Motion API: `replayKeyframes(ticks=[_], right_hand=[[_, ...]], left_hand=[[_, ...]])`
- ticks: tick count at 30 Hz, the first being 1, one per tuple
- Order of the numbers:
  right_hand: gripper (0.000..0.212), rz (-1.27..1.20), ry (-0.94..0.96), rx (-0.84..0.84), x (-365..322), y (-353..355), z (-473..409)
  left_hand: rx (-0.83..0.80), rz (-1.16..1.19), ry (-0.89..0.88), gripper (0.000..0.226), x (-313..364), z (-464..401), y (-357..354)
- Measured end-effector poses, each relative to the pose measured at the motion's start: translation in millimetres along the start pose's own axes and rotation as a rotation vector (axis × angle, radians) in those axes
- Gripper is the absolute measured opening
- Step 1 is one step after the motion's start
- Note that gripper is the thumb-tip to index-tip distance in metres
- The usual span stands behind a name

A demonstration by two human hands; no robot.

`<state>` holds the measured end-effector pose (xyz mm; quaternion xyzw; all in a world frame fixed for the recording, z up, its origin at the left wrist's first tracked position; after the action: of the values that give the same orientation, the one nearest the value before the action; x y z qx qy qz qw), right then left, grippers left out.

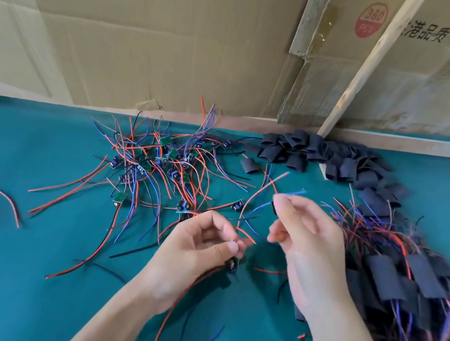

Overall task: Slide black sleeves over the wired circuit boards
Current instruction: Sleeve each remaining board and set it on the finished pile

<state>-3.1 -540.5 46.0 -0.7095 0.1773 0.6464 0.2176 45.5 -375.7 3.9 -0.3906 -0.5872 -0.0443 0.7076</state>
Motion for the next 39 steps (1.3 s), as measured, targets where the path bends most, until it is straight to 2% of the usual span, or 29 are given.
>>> replayKeyframes(ticks=[3, 6, 11, 13, 16, 21, 24, 27, 32, 35, 39], right_hand=[[0.025, -0.002, -0.041, 0.040, 10, 4, 6], [0.027, 0.025, -0.055, 0.013, 13, 4, 8], [0.052, 0.260, -0.004, -0.024, 18, -10, 17], [0.053, 0.397, 0.101, -0.027, 18, -15, 23], [0.041, 0.536, 0.281, -0.042, 12, -21, 31], [0.033, 0.570, 0.376, -0.060, 3, -28, 42], [0.033, 0.547, 0.380, -0.130, 1, -35, 48], [0.038, 0.350, 0.291, -0.172, 0, -34, 47], [0.045, 0.174, 0.138, -0.055, 1, -15, 29], [0.038, 0.045, 0.026, -0.024, 4, -7, 21], [0.036, 0.019, -0.005, 0.007, 7, 4, 15]], left_hand=[[-0.004, -0.037, -0.028, 0.018, -1, -2, 2], [-0.036, -0.060, -0.045, 0.038, 0, -3, 1], [-0.063, 0.048, -0.037, 0.058, 0, -6, 2], [-0.031, 0.040, -0.021, 0.055, -1, -7, 4], [-0.009, 0.032, 0.001, 0.043, -4, -6, 4], [0.056, 0.048, -0.008, 0.026, -1, -6, 5], [0.061, 0.106, 0.005, 0.027, 1, -5, 9], [0.003, 0.142, 0.020, 0.035, 7, -4, 7], [-0.028, 0.194, 0.027, 0.039, 12, -5, 8], [-0.001, 0.149, 0.005, 0.033, 12, -4, 10], [-0.052, 0.209, 0.012, 0.036, 14, 0, 8]])
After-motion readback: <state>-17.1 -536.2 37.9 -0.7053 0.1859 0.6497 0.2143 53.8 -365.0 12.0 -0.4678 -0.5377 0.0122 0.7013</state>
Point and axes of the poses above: each hand's wrist, its own z-axis away from the middle knuckle, its own y-axis out of the back of the hand, x = y × z, the point moved 4 cm from there along -z, towards the middle knuckle, and after that the axes turned 9 degrees about z, right-handed, at the moved point
